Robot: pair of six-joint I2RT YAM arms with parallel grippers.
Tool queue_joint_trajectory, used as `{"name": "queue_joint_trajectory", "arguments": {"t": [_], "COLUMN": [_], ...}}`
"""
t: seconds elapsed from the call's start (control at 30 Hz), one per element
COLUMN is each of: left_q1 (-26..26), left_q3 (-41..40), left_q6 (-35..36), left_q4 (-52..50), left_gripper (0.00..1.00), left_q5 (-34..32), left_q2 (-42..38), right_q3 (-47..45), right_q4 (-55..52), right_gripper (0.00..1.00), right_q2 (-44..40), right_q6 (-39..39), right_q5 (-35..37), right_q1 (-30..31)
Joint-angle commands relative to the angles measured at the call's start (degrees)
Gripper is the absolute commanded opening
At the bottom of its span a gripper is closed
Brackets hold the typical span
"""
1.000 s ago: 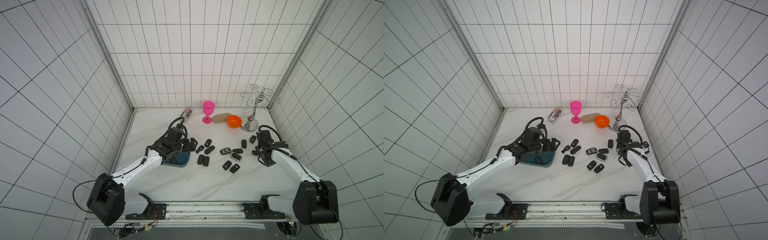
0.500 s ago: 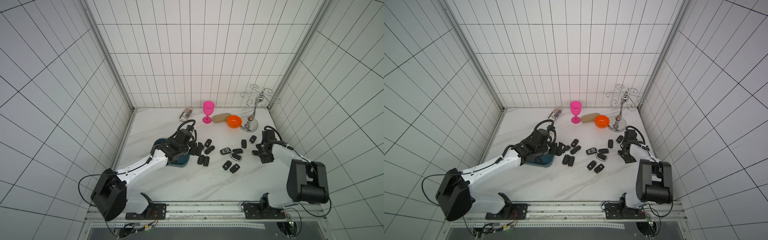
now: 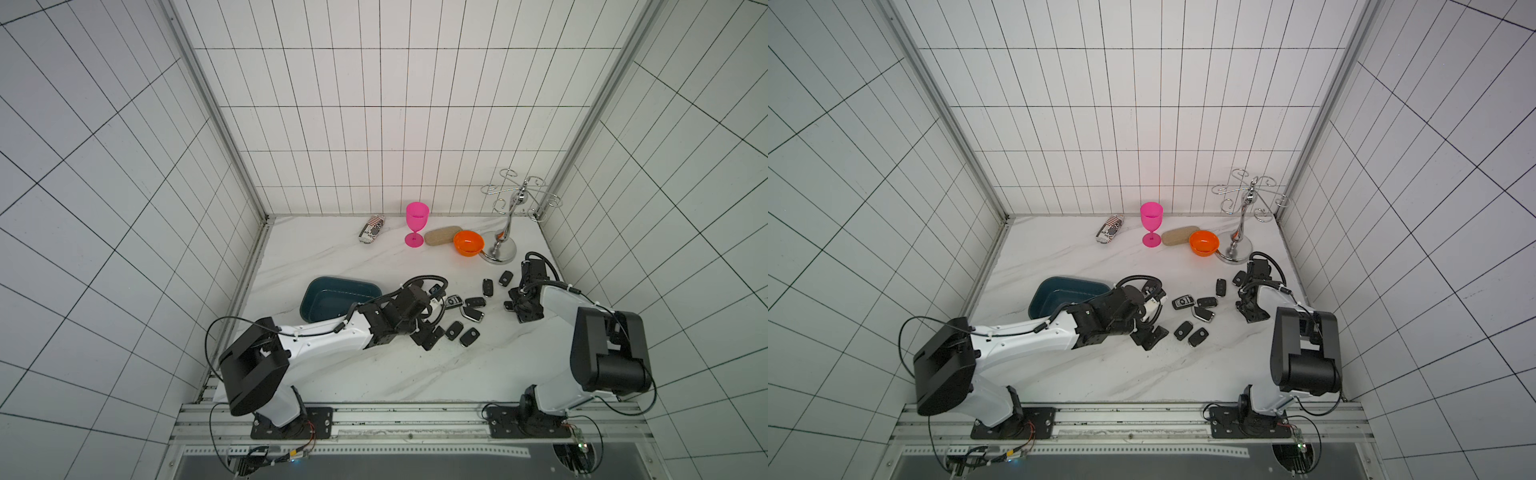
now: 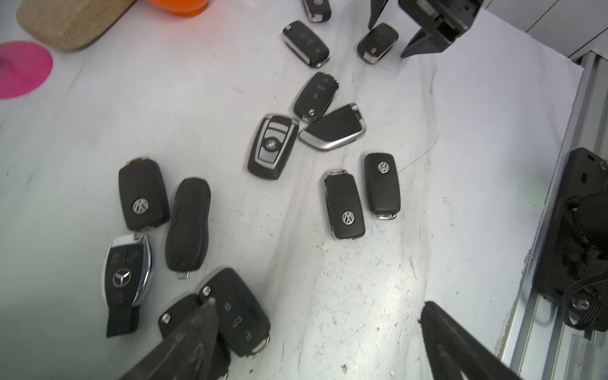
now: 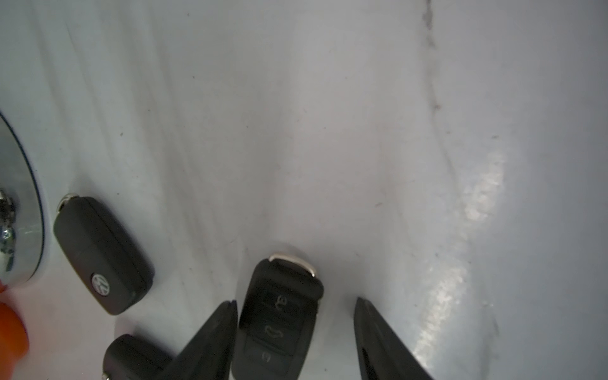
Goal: Place the car key into the storage box
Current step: Pick up the car key from the center of the board.
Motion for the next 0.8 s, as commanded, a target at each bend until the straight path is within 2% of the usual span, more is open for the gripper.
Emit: {"name": "queue_joint_trajectory", "arguments": {"t": [0.0,0.13,0.27,0.33,0.47,0.53,0.7,0.77], "left_q1": [0.28,0.24,0.34,0.49,0.43,0.43,0.43,0.76], "left_q3": [4.60,6.94,6.59,6.23,5.23,5.09,6.45,8.34], "left_q6": [5.54,7.49,8.79,9.88,12.02,12.30,11.29,11.52], "left_q4": [5.33,6.20,8.52,8.80,8.99,9.04,7.97,6.88], "left_gripper": [0.95,0.95,0.94,0.94,0.94,0.94,0.95,0.95], "left_q5": [-0.07,2.60,5.54,8.30,12.96,14.01,16.43,18.92], "left_q2": [2.87,5.37,6.72,7.18,8.42,9.23,12.35,16.01], "right_q3": [2.59,2.95,2.94,3.22,3.37,3.22,1.86,1.23], "right_q4": [-0.32,-0.36,0.59,0.78,0.78,1.06,1.52,1.53], "right_gripper": [0.57,0.55,0.47,0.47,0.37,0.29,0.28,0.29], "right_q2": [1.24,2.70,3.98,4.45,4.94,4.97,3.29,1.63], "right_q6": [0.33,0.41,0.18,0.05,-0.24,-0.54,-1.34,-2.43], "right_q5": [-0.11,-1.00,-1.71,-1.82,-2.10,-2.53,-2.87,-3.07], "right_q1": [-0.46,-0.44,-0.49,-0.46,-0.53,-0.49,-0.38,-0.35]}}
